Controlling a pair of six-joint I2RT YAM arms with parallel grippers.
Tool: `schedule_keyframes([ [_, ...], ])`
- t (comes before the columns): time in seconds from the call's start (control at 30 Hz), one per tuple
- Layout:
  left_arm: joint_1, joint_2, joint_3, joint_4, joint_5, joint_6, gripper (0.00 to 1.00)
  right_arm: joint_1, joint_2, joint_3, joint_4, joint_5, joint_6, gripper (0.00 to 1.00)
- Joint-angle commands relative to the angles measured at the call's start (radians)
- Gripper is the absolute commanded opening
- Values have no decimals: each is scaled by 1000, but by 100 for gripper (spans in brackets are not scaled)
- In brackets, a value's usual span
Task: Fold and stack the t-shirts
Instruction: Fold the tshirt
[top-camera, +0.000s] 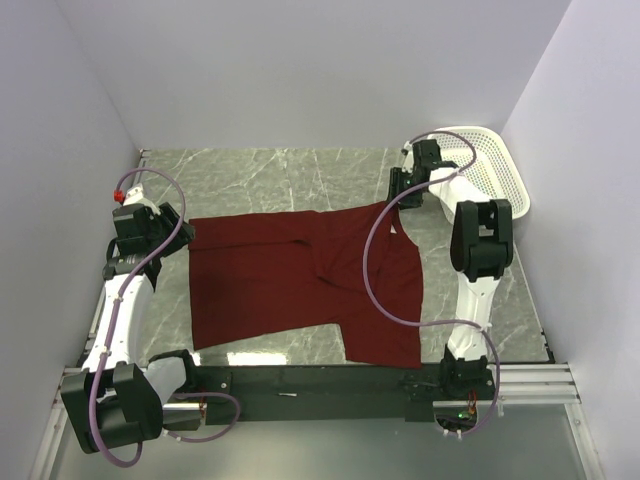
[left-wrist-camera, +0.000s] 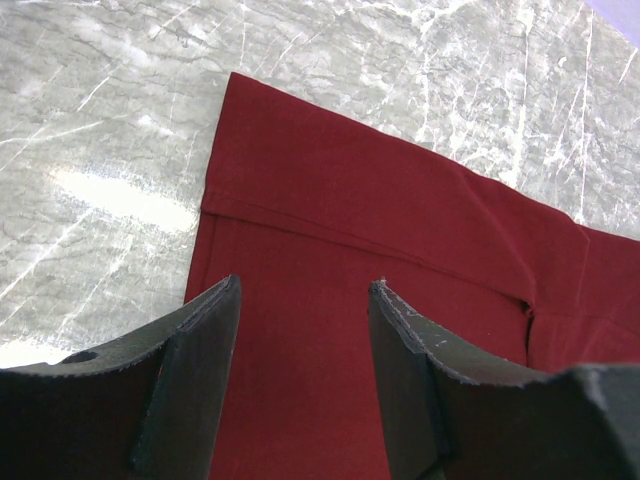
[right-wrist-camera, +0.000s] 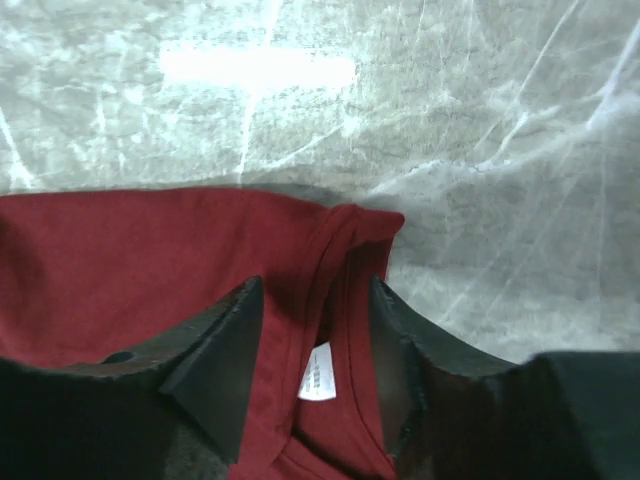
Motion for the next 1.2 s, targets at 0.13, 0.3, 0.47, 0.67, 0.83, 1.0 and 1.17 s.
schedule_keyframes([
  [0.13,1,0,-3,24,19,19,59,-6,60,115,-33,-44,31,40],
  [0.3,1,-4,-4,22,14,19,59,-11,74,137,-34,-20,28,26],
  [0.47,1,-1,-4,22,16,19,59,-31,60,138,-15,16,28,17],
  [0.67,3,-1,-3,21,14,17,59,-54,66,144,-18,57,20,6],
  [0.83,0,0,-3,22,17,19,59,-57,65,132,-11,54,17,8],
  [1.0,0,0,-3,21,16,19,59,-57,72,150,-18,56,6,17],
  [1.17,0,-1,-1,19,14,20,59,-55,30,160,-76,23,-78,59],
])
